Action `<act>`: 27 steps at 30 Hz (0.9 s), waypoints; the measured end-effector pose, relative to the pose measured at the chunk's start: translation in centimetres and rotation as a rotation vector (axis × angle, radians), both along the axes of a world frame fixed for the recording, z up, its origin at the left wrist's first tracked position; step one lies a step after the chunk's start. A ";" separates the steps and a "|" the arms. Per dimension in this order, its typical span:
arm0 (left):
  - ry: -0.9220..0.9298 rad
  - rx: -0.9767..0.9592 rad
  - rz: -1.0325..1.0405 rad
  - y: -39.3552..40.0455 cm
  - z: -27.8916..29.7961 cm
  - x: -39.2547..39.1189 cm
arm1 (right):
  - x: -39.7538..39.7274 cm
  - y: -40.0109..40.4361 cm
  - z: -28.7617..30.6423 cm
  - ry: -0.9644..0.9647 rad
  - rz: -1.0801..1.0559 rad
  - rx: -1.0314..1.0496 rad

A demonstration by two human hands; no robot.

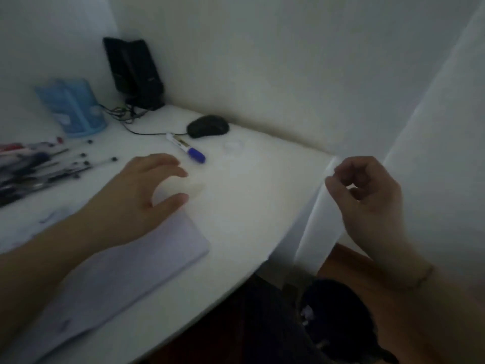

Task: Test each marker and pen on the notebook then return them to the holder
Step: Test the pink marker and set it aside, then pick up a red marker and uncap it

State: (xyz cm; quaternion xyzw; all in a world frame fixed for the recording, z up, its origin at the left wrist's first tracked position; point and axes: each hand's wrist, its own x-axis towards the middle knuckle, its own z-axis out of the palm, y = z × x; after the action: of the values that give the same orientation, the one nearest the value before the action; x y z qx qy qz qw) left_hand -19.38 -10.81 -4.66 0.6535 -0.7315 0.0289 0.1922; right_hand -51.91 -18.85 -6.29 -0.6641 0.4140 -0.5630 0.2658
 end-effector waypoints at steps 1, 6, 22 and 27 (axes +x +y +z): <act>0.011 0.007 0.088 0.7 -0.3 2.1 | 1.8 0.2 1.0 -0.031 0.052 -0.016; 0.111 -0.035 0.403 4.0 -1.8 8.9 | 13.2 1.0 5.1 0.105 0.297 -0.202; 0.104 -0.128 0.820 4.7 -2.4 14.1 | 37.2 -5.1 0.6 1.049 0.424 -0.271; 0.089 -0.234 0.708 4.5 -2.6 14.0 | 33.5 -4.1 2.9 0.694 0.586 -0.152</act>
State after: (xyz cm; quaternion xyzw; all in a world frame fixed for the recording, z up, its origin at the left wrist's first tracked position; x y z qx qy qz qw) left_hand -5.37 -6.35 -7.27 0.8401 -0.4431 0.1485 0.2755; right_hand -18.44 -22.91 -3.38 -0.9199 0.2309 -0.2374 0.2098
